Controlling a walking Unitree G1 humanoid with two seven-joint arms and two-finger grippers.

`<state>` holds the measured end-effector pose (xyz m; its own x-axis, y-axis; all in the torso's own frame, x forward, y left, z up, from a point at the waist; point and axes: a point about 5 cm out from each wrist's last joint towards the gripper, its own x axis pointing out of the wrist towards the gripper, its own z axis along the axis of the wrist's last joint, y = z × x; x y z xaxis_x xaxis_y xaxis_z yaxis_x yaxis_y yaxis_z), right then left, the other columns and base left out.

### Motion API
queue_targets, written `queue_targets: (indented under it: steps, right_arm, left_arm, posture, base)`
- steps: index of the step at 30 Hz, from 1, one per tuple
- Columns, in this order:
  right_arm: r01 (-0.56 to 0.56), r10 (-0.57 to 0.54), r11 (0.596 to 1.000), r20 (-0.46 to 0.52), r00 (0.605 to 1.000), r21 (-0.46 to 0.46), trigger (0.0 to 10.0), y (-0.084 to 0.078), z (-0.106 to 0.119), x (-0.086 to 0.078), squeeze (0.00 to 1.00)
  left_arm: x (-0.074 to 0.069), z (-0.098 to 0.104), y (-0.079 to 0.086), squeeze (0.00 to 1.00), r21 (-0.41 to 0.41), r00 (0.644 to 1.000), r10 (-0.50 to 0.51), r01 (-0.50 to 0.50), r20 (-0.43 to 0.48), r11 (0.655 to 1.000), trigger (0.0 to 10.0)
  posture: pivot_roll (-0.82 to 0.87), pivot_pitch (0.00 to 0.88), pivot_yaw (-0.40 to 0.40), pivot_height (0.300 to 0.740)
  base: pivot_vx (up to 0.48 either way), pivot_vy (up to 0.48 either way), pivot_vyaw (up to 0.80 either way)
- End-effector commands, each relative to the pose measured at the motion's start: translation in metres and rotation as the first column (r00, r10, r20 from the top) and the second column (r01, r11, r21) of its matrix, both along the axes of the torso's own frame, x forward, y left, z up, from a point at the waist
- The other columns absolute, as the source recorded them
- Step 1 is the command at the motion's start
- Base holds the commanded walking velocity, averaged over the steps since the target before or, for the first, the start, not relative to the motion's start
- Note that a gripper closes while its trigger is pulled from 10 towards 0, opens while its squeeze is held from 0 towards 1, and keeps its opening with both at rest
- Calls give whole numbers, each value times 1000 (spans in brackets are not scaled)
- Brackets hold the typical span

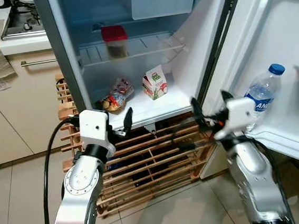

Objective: Restocking fridge

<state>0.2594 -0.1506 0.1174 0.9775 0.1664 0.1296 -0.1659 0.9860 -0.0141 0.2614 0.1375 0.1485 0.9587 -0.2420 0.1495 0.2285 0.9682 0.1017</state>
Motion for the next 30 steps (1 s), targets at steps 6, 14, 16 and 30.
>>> queue_targets:
  steps: [6,14,16,30]
  right_arm:
    - [19,-19,1000,-31,999,-22,10000,-12,-5,-21,0]
    - [290,-290,957,-93,953,-4,10000,-55,-28,-37,0]
    - [289,-289,957,-107,952,-13,10000,-55,-31,-39,0]
    - [61,-62,998,-104,993,-14,10000,-18,-20,2,0]
  left_arm:
    - [-1,-1,6,0,74,999,25,-26,24,997,10000]
    - [-25,-19,44,0,89,977,212,-211,1,973,10000]
    - [-28,-26,48,0,103,967,256,-254,-9,962,10000]
    - [-5,-14,23,0,57,989,147,-149,32,987,10000]
  posture:
    - [22,0,-28,740]
    - [10,0,-2,740]
    - [-11,0,13,740]
    - [-21,0,12,740]
  base:
    - [0,0,0]
    - [0,0,0]
    - [0,0,0]
    - [0,-167,416]
